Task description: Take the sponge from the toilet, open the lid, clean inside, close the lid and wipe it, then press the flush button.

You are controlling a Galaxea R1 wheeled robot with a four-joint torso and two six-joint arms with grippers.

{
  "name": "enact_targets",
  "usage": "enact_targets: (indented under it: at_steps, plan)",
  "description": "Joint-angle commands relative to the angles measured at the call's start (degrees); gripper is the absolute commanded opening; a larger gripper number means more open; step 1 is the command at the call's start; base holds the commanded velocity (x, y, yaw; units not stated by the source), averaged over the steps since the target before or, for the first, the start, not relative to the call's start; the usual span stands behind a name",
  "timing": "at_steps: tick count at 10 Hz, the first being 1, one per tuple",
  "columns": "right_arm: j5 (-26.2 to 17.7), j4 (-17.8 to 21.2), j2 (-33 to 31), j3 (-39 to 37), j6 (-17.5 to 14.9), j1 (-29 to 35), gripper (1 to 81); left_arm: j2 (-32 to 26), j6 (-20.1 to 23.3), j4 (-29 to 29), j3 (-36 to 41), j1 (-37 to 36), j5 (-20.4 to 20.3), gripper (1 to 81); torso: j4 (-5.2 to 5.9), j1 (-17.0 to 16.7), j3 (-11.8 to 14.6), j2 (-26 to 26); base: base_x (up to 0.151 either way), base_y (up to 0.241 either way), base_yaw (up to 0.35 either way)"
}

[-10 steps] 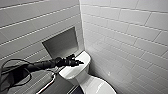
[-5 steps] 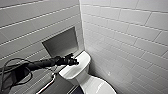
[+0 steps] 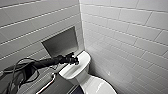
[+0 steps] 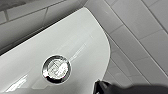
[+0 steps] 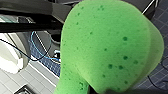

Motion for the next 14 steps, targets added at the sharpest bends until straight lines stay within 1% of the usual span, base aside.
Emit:
enact_targets:
  at_steps: [1,2,3,5,11,12,13,14]
  plan:
    - [-1.3,-0.8,0.2,0.2,-0.2,-1.0,1.0,0.5,-0.1,1.0,-1.7,-9.5,1.2,1.0,0.00,0.0,-3.9,0.0,0.000,0.000,0.000]
    - [-1.3,-0.9,0.3,0.2,-0.2,-1.0,1.0,0.5,-0.1,1.1,-1.7,-9.8,1.2,1.0,0.00,0.0,-1.0,0.0,0.000,0.000,0.000]
    - [-1.3,-0.9,0.4,0.2,-0.2,-1.0,1.0,0.6,-0.1,1.1,-1.8,-10.1,1.2,1.0,0.00,0.0,-2.3,0.0,0.000,0.000,0.000]
    - [-1.3,-0.9,0.4,0.2,-0.2,-1.1,1.0,1.6,-0.1,1.0,-3.6,-10.5,1.1,1.0,0.00,0.0,-3.3,0.0,0.000,0.000,0.000]
    - [-1.3,-0.8,0.7,0.5,-0.2,-1.2,1.0,1.6,0.0,3.6,-8.4,-11.4,1.2,1.0,0.00,0.0,-3.3,0.0,0.000,0.000,0.000]
    - [-1.3,-0.8,0.7,0.5,-0.2,-1.2,1.0,1.8,-0.1,3.8,-9.0,-11.6,1.2,1.0,0.00,0.0,-5.2,0.0,0.000,0.000,0.000]
    - [-1.3,-0.8,0.7,0.5,-0.2,-1.2,1.0,1.9,-0.1,3.8,-9.1,-12.1,1.2,1.0,0.00,0.0,-3.5,0.0,0.000,0.000,0.000]
    - [-1.3,-0.8,0.8,0.5,-0.2,-1.2,1.0,2.1,-0.1,3.8,-9.5,-12.7,1.2,1.0,0.00,0.0,-4.1,0.0,0.000,0.000,0.000]
